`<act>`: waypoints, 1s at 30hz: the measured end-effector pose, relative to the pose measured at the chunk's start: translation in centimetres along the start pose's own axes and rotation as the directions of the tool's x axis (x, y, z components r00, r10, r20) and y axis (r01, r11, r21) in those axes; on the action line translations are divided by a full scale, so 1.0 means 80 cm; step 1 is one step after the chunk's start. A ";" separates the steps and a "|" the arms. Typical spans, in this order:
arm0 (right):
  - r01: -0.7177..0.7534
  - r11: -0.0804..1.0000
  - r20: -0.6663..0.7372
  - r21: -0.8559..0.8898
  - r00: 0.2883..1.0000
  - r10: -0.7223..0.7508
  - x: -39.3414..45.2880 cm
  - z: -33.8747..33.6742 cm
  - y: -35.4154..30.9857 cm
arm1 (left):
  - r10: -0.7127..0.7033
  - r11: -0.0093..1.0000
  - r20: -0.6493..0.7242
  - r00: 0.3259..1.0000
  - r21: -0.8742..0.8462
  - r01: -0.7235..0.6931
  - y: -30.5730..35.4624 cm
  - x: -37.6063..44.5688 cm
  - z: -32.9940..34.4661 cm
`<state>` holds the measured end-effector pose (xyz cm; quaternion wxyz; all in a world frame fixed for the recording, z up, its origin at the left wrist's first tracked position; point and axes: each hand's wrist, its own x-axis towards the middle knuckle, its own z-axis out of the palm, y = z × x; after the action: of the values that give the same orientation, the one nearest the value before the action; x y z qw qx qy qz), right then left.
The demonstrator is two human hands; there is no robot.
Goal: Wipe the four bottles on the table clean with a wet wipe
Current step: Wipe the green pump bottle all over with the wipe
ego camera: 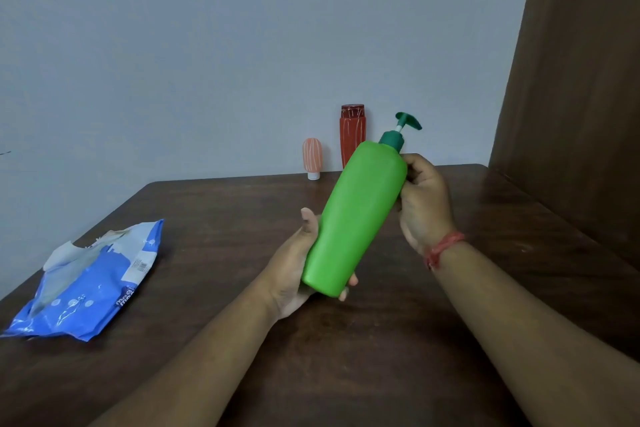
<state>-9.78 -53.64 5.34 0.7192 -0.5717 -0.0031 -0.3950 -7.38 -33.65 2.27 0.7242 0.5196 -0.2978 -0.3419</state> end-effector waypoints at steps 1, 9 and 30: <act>-0.067 0.992 0.001 0.104 0.998 0.067 -0.002 0.002 0.000 | -0.003 1.000 -0.002 1.000 -0.024 0.003 0.000 0.001 0.003; -0.288 0.932 0.317 0.221 0.925 0.210 -0.034 0.021 0.014 | 0.045 0.969 -0.166 0.985 -0.234 -0.084 0.013 0.004 -0.009; -0.034 0.980 0.465 -0.196 0.877 0.123 -0.079 0.059 0.026 | 0.117 0.983 -0.702 0.703 -0.020 -0.184 0.026 0.009 -0.037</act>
<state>-10.84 -46.10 2.42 0.6568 -0.7137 -0.1200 -0.2118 -4.23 -32.15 3.46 0.8305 0.5514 -0.0290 -0.0733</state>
